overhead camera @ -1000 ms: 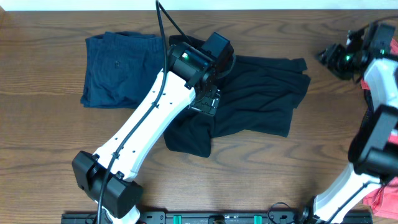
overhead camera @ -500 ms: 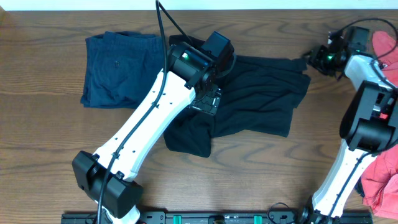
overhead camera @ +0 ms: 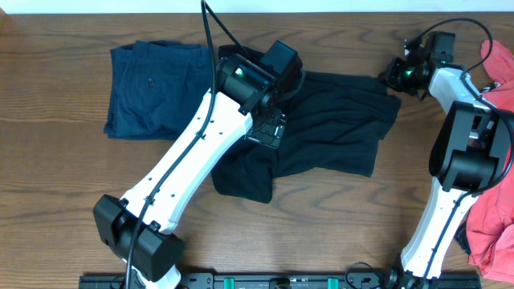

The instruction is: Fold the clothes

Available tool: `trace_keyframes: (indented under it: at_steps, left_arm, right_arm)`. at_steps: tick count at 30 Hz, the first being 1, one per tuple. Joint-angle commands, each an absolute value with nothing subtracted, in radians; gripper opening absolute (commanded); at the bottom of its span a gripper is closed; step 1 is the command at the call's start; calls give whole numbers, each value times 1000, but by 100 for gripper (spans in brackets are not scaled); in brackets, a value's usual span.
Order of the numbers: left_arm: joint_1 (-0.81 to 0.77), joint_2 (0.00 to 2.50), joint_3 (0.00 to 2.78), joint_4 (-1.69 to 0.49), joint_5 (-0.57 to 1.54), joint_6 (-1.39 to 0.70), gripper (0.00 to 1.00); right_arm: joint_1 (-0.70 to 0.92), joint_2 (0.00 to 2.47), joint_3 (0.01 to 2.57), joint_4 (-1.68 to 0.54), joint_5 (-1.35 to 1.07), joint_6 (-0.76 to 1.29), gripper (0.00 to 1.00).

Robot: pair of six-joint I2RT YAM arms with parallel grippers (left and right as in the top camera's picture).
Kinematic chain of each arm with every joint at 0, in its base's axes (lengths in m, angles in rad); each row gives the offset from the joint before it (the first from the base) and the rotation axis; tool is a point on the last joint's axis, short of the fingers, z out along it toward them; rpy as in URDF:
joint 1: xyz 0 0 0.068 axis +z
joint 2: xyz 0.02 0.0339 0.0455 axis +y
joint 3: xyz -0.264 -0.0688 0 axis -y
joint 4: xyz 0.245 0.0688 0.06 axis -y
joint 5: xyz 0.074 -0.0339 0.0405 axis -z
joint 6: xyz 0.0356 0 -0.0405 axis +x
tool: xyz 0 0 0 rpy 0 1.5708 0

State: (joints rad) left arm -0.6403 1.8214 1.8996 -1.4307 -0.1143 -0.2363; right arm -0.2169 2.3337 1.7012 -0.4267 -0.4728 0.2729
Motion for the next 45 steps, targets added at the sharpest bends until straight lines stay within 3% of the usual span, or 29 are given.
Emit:
trace_keyframes:
  at_steps: [1, 13, 14, 15, 16, 19, 21, 26, 31, 34, 39, 45]
  left_arm:
    - [-638, 1812, 1902, -1430, -116, -241, 89]
    - [-638, 1812, 1902, -1428, -116, -241, 90]
    - [-638, 1812, 1902, -1426, -116, -241, 91]
    - [-638, 1812, 1902, -1422, -116, -241, 91]
    - [-638, 1812, 1902, -1419, -116, -241, 91]
    - [-638, 1812, 1902, -1407, -116, -241, 92]
    - [-638, 1812, 1902, -1400, -116, -241, 96]
    - [-638, 1812, 1902, -1398, -117, -213, 97]
    - [-617, 1812, 1903, -1407, -142, -212, 97]
    - [-593, 1809, 1909, -1427, -142, -212, 97]
    - [-548, 1790, 1911, -1480, -142, -211, 97]
    - [-515, 1776, 1911, -1541, -143, -205, 97]
  right_arm:
    - [-278, 2325, 1784, -415, -584, 246, 1]
    - [-478, 2242, 2114, -344, -689, 461, 1]
    - [-482, 2242, 2114, -349, -689, 460, 12]
    - [-485, 2242, 2114, -361, -689, 459, 37]
    - [-486, 2242, 2114, -386, -689, 455, 48]
    - [-484, 2242, 2114, -467, -690, 401, 54]
    - [-479, 2242, 2114, -531, -718, 348, 53]
    - [-432, 2242, 2114, -779, -770, 173, 49]
    - [-296, 2244, 2108, -992, -649, 23, 47]
    - [-183, 2244, 2090, -995, -479, 36, 47]
    - [-37, 2268, 2041, -892, -194, 126, 64]
    - [11, 2357, 2028, -825, -142, 182, 70]
